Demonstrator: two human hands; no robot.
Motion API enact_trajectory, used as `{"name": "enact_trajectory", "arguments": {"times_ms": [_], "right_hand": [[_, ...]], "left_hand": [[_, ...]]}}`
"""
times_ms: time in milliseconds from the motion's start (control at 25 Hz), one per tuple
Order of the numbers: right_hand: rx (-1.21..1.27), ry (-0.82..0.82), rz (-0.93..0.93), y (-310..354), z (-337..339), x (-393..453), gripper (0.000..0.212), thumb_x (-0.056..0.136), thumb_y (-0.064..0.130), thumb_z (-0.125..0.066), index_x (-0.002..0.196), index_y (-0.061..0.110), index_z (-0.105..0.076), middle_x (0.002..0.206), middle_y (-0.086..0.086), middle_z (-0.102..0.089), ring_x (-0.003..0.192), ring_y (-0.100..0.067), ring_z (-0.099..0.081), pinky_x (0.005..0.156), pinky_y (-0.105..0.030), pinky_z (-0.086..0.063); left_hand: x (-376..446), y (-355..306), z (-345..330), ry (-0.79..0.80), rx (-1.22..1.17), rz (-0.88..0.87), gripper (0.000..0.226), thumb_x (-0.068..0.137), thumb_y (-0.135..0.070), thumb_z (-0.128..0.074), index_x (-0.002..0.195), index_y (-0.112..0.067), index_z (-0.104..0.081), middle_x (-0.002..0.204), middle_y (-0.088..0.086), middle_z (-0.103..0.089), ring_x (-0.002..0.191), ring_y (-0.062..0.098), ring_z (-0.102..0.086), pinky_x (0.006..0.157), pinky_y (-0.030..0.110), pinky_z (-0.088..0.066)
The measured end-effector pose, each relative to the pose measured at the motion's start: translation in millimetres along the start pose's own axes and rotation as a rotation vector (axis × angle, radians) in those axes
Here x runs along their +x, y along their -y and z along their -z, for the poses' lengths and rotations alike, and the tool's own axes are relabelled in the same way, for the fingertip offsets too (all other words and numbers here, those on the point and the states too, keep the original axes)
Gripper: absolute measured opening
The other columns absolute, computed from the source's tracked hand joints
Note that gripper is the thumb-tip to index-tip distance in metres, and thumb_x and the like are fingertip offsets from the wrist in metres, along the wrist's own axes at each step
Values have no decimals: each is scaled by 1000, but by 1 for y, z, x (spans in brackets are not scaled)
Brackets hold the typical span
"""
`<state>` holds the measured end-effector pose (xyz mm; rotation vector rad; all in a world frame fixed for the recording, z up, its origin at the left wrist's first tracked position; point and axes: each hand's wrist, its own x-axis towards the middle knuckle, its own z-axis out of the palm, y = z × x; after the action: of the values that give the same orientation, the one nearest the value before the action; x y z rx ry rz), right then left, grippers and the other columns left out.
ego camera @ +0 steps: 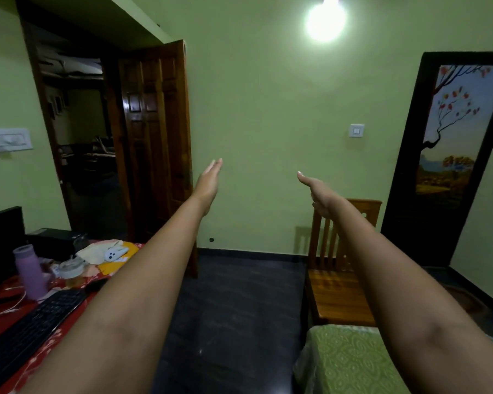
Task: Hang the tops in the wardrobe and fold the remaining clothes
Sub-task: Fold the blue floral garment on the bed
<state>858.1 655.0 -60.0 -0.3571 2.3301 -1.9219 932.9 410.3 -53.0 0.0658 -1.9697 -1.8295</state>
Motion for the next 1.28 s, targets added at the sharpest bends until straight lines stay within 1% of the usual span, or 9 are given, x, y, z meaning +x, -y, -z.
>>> {"name": "enact_trajectory", "arguments": {"times_ms": [120, 280, 440, 600, 720, 880, 1000, 1160, 1280], "right_hand": [[-12, 0, -44, -15, 17, 68, 92, 86, 61, -52, 153, 13, -11, 161, -5, -7, 147, -25, -6, 117, -46, -8], [-68, -90, -108, -41, 59, 125, 92, 88, 62, -49, 154, 15, -5, 161, -5, -6, 146, -29, -10, 116, -51, -13], [-22, -305, -135, -74, 123, 180, 107, 72, 76, -56, 153, 23, -12, 159, -8, -14, 143, -33, -22, 114, -56, -22], [39, -564, -144, -90, 177, 211, 90, 89, 59, -50, 153, 19, -1, 161, -4, -1, 147, -26, -6, 117, -44, -11], [31, -779, -175, -86, 222, 213, 87, 89, 61, -48, 154, 18, -8, 161, 1, -2, 147, -21, -7, 117, -42, -9], [59, -1083, -227, -86, 252, 174, 83, 93, 54, -47, 153, 16, -5, 160, -2, -5, 147, -22, -9, 117, -40, -10], [15, -1238, -295, -97, 259, 130, 68, 98, 46, -42, 151, 10, -19, 159, -6, -14, 146, -24, -13, 116, -39, -12], [10, -1413, -362, -91, 279, 84, 88, 90, 60, -48, 153, 13, -8, 160, -5, -8, 147, -27, -11, 116, -45, -12], [-4, -1494, -386, -93, 302, 60, 90, 88, 64, -48, 154, 17, -9, 160, -5, -8, 146, -27, -11, 116, -46, -12]], "left_hand": [[71, 24, -35, 40, -23, 13, 57, 101, -40, -37, 151, -18, -22, 157, -2, -25, 144, 19, -23, 117, 41, -22], [154, 68, -100, 124, -68, 57, 59, 100, -41, -40, 150, -16, -24, 156, -2, -27, 143, 18, -24, 117, 40, -22], [237, 92, -191, 305, -107, 60, 58, 98, -45, -42, 148, -19, -30, 154, -4, -31, 142, 16, -27, 117, 41, -23], [309, 113, -283, 581, -114, 40, 57, 99, -46, -39, 148, -21, -30, 155, -4, -30, 143, 18, -26, 118, 43, -20], [349, 103, -349, 748, -139, 14, 57, 99, -46, -38, 149, -18, -29, 155, 0, -30, 143, 20, -26, 118, 44, -19], [353, 90, -427, 981, -226, 37, 57, 100, -43, -39, 149, -16, -27, 154, -1, -30, 142, 19, -27, 116, 37, -23], [324, 100, -470, 1145, -261, 50, 49, 102, -37, -39, 146, -15, -35, 146, -5, -38, 135, 14, -34, 113, 31, -26], [297, 102, -520, 1282, -278, 15, 53, 101, -41, -39, 147, -16, -32, 153, 2, -32, 141, 22, -28, 117, 42, -22], [283, 96, -557, 1355, -270, 20, 58, 98, -51, -39, 148, -22, -31, 154, 0, -31, 141, 23, -28, 116, 46, -23]]}}
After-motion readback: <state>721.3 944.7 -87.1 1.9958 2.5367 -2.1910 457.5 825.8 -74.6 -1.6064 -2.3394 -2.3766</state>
